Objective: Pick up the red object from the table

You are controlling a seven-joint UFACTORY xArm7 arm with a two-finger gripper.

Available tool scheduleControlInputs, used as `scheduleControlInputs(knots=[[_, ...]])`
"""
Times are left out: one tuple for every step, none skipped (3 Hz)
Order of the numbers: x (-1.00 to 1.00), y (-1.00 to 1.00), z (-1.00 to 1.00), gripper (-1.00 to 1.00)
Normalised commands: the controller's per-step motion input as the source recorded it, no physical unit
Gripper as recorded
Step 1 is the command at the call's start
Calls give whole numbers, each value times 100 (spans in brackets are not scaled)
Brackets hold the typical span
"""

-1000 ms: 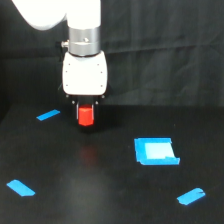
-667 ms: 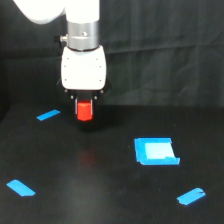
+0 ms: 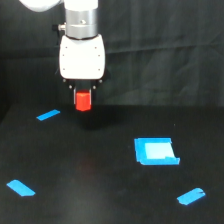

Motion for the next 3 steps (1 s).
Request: scheduleControlInputs(knots=[[2,-4,59,-95],[0,-4,44,-97],[-2,-4,34,-97]])
